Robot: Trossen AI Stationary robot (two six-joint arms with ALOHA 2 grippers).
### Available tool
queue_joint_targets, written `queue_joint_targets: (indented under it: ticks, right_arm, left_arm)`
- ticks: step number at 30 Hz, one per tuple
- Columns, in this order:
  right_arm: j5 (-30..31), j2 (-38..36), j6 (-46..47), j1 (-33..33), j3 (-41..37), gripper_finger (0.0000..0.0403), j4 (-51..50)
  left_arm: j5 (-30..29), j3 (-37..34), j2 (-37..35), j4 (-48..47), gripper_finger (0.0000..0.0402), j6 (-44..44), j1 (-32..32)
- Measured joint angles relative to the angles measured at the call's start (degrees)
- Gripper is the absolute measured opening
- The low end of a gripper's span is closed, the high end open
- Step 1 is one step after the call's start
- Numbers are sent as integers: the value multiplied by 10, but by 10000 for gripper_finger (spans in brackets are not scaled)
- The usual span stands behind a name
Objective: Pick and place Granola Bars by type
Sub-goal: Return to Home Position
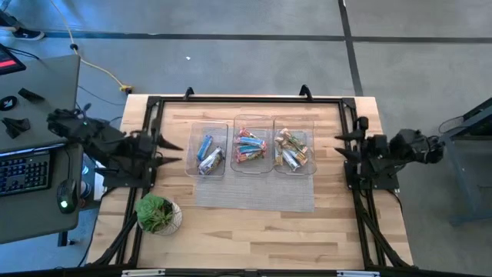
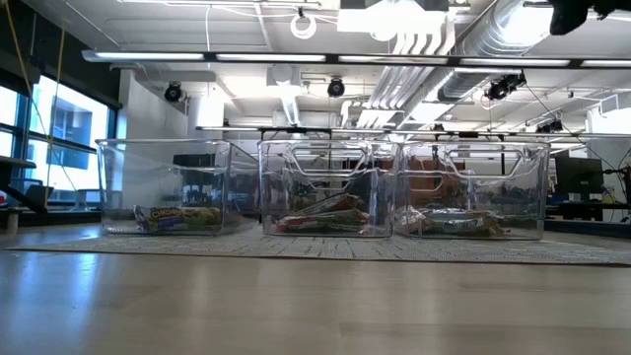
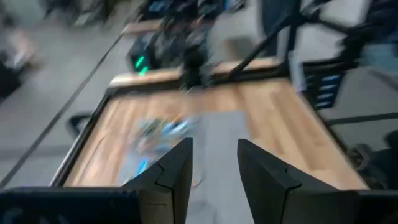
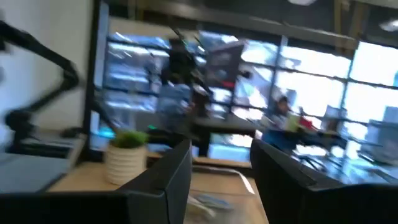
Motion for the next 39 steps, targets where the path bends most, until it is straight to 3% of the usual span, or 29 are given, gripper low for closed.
queue_joint_targets:
  ticks: [4, 16, 22, 25, 28, 33, 39]
  right_arm:
    - [-32, -26, 10, 0, -36, 149, 0]
    - [-24, -11, 22, 0, -33, 147, -29]
    - [-22, -11, 26, 0, -35, 146, -47]
    - [-19, -14, 26, 0, -49, 146, -38]
    - [-1, -14, 24, 0, -79, 145, -13]
    - [39, -15, -2, 0, -133, 145, 55]
    - [55, -14, -5, 0, -183, 145, 100]
  left_arm:
    - [49, -131, -82, 108, 122, 52, -1]
    - [54, -415, -391, 269, 122, 82, -1]
    - [58, -460, -373, 331, 122, 115, -1]
    - [117, -500, -385, 381, 122, 133, -1]
    - [135, -544, -385, 440, 122, 141, -1]
    - [94, -592, -385, 487, 122, 135, 0]
    - [88, -612, -385, 468, 122, 91, -1]
